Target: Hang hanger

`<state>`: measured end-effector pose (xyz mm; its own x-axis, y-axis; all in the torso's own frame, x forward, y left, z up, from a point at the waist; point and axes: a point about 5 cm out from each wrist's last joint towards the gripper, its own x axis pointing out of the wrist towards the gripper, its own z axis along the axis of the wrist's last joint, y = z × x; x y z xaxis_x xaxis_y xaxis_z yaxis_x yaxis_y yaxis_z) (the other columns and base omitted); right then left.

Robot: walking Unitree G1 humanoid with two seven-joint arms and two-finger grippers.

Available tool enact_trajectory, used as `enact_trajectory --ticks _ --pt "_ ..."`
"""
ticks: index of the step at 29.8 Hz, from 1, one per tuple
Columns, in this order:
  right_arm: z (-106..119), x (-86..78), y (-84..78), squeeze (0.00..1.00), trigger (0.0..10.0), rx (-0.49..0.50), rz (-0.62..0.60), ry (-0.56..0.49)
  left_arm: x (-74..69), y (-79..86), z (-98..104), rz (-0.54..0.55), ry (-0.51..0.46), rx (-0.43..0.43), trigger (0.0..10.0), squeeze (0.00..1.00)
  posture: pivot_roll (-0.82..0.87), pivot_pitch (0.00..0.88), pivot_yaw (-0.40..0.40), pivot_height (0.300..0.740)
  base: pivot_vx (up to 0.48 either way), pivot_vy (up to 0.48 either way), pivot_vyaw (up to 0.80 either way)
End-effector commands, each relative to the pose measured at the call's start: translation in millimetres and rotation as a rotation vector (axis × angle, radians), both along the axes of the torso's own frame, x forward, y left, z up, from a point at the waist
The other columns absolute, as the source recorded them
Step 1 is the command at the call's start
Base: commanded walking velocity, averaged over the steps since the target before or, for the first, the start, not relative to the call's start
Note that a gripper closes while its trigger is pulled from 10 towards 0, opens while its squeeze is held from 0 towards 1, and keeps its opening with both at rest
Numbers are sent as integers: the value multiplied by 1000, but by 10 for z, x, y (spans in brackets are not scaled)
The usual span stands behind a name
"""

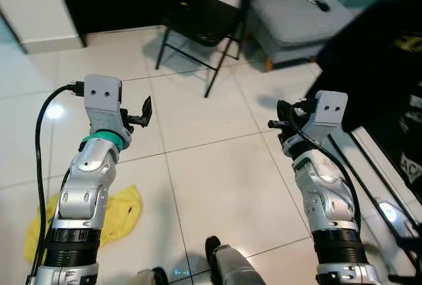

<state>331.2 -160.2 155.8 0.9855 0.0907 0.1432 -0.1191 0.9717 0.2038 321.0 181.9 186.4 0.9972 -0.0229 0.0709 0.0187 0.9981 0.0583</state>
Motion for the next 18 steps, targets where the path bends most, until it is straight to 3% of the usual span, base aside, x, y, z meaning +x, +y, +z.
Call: enact_trajectory --ticks 1,15,18 --pt "-40 -11 -8 0 10000 6 -3 13 -13 6 -52 -1 22 8 10000 0 -29 131 -2 740 0 0 -788" --pt "-36 12 -6 0 10000 7 -5 8 2 6 -68 3 26 9 10000 0 -22 124 -4 740 0 0 -786" --pt "-10 34 -4 0 10000 4 -7 -6 16 11 -55 6 21 10 10000 0 -18 114 -8 740 0 0 -317"
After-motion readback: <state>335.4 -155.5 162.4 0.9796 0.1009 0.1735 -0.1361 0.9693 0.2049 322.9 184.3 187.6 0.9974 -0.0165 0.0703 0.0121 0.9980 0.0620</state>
